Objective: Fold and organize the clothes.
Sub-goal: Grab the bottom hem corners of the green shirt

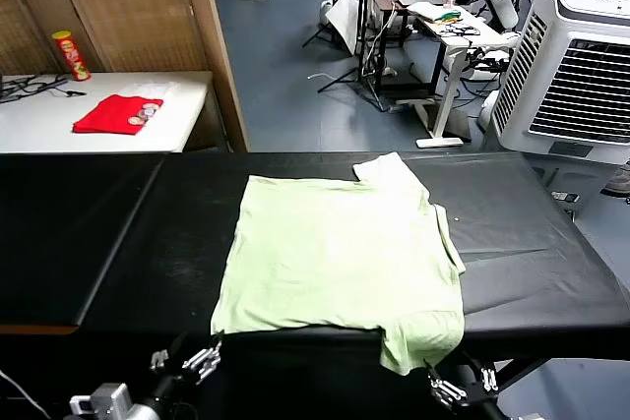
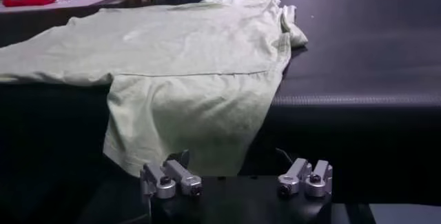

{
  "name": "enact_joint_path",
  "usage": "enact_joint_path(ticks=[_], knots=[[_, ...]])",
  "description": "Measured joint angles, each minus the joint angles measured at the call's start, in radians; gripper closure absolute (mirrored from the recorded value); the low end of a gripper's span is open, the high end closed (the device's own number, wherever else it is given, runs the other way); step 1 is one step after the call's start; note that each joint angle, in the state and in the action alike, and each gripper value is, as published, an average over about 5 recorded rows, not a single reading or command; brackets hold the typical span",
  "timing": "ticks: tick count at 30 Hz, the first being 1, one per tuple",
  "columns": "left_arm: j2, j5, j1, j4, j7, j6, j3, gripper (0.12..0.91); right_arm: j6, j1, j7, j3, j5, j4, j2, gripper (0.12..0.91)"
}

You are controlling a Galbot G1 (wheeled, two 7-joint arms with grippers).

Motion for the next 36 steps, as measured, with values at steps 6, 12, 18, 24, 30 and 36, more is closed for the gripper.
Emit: enact_joint_path(ticks=[6, 12, 18, 24, 30, 36], knots=[[-0.008, 0.024, -0.006, 0.009, 0.002, -0.002, 0.01, 0.233, -0.004, 0.01, 0.005, -0.009, -0.003, -0.005, 0.003, 0.48], [-0.011, 0.041, -0.006, 0.017, 0.002, -0.003, 0.015, 0.417, -0.005, 0.011, 0.007, -0.014, -0.006, -0.007, 0.008, 0.807], [-0.013, 0.042, -0.011, 0.023, 0.01, -0.004, 0.02, 0.752, -0.003, 0.005, 0.011, -0.015, -0.008, -0.004, 0.016, 0.899], [-0.013, 0.026, -0.014, 0.023, 0.028, -0.005, 0.03, 0.904, -0.001, -0.006, 0.015, -0.015, -0.01, 0.008, 0.018, 0.904], [-0.015, 0.052, -0.013, 0.02, 0.007, -0.009, 0.032, 0.904, 0.0, -0.042, 0.047, -0.013, -0.009, 0.04, 0.027, 0.904], [-0.003, 0.048, 0.034, -0.026, -0.007, -0.027, 0.0, 0.904, 0.015, -0.112, 0.063, -0.008, -0.008, 0.094, 0.037, 0.904]])
